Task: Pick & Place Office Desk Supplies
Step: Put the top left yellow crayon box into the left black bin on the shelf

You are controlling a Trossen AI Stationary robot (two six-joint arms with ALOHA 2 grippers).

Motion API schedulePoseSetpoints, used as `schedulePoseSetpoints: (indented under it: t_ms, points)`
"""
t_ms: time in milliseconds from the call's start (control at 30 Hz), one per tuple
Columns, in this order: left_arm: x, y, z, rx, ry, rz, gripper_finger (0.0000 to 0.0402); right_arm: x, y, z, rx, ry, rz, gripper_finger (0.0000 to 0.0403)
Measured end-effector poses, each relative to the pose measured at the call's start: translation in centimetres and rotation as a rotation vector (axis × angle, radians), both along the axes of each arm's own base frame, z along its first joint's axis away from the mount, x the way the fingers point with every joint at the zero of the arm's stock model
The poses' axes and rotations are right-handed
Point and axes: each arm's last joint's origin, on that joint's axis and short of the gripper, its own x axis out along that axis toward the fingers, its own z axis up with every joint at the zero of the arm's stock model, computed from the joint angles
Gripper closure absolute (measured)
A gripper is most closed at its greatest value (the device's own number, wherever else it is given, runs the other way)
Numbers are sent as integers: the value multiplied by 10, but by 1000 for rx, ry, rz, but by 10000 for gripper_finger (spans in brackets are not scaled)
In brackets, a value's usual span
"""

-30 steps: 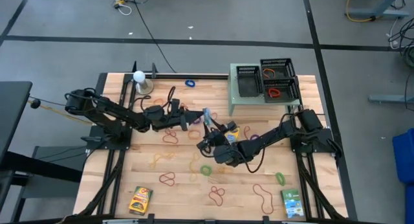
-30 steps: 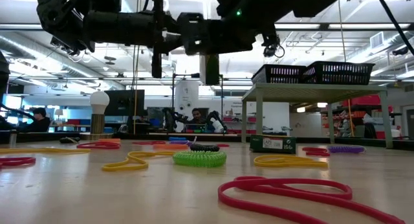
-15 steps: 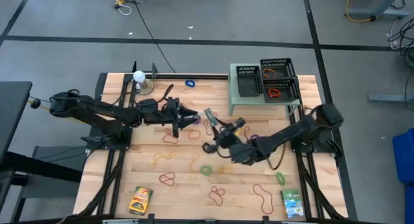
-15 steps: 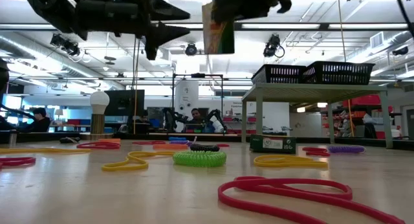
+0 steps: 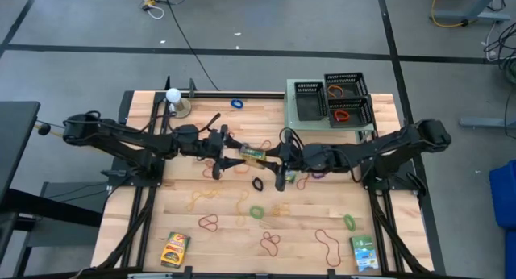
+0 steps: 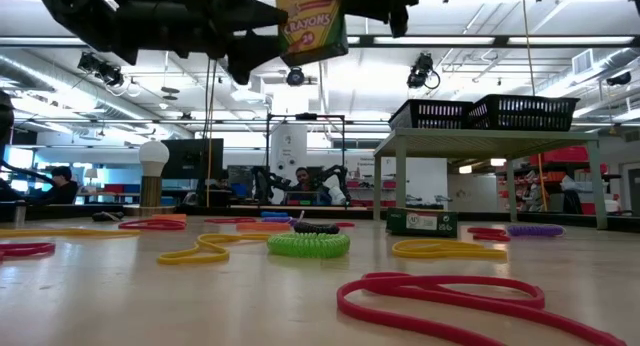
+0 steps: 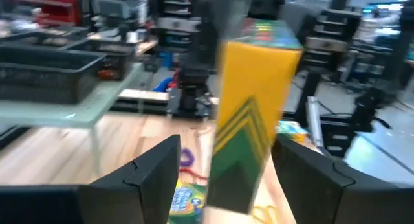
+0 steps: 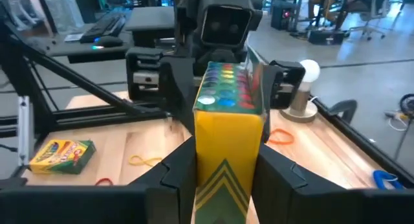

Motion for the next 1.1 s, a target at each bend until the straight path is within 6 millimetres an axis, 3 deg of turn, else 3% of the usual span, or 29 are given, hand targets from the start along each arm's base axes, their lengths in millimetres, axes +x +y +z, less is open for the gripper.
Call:
schedulePoseSetpoints:
  t_ms: [167,400,567,767,900,1100]
  points:
    - [2,-2,-1,30,-23,-28,197,1,-3,1,4,-7,-3,277]
    - [2,-1,1,47,-44,-26,316,1,-3,0,34,-10,-15,271]
    - [2,-1,-5,58,18,-14,320,-15,-5,9,72,35,-42,227]
    - [7,2,-14,112,205,90,319,-37,-16,38,102,121,-129,156]
    - [21,3,-10,129,250,121,318,-28,-23,62,73,295,-133,138]
    - [47,5,-8,171,305,172,316,-2,-31,81,66,564,-11,126]
